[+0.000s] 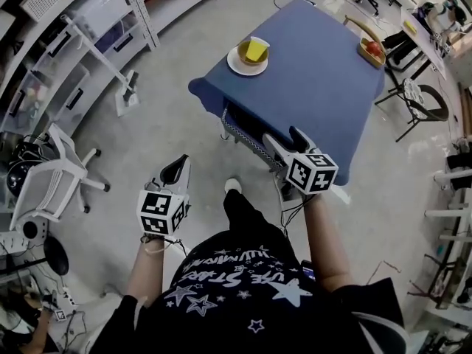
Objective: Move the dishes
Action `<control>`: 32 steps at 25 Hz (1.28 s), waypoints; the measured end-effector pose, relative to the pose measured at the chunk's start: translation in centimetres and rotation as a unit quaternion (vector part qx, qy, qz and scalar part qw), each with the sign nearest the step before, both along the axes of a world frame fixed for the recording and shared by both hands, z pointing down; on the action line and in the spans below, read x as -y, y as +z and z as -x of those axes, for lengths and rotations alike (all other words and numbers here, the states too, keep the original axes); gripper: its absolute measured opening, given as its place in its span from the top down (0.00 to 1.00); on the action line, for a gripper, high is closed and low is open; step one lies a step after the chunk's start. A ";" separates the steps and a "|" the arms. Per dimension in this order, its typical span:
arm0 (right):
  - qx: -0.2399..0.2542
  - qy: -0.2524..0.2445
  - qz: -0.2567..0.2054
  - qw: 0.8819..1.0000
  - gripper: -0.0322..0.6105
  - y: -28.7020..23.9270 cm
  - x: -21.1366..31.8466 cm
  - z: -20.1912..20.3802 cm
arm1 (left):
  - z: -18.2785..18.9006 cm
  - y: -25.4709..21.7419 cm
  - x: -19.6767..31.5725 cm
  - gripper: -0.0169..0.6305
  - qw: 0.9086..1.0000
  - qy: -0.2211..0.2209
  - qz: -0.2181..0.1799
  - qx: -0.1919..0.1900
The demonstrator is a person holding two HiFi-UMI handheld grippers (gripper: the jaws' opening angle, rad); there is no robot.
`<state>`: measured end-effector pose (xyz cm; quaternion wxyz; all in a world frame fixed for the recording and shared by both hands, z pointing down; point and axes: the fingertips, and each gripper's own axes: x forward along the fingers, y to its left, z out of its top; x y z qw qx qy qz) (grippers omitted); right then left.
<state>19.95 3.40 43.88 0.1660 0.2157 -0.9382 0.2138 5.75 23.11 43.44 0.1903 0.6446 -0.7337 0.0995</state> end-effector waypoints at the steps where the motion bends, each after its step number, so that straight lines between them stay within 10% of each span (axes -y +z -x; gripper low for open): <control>1: -0.002 0.001 0.004 1.000 0.40 0.2 1.3 0.6 | 0.6 0.0 1.2 0.94 1.000 0.000 0.002 0.000; 20: -0.024 -0.031 -0.010 0.999 0.49 1.7 18.0 11.5 | 10.9 -0.9 17.8 0.94 1.000 -0.008 0.016 0.007; 32: -0.046 0.030 -0.024 0.998 0.56 1.0 22.7 14.4 | 15.9 1.5 26.7 0.94 0.995 0.098 0.033 -0.011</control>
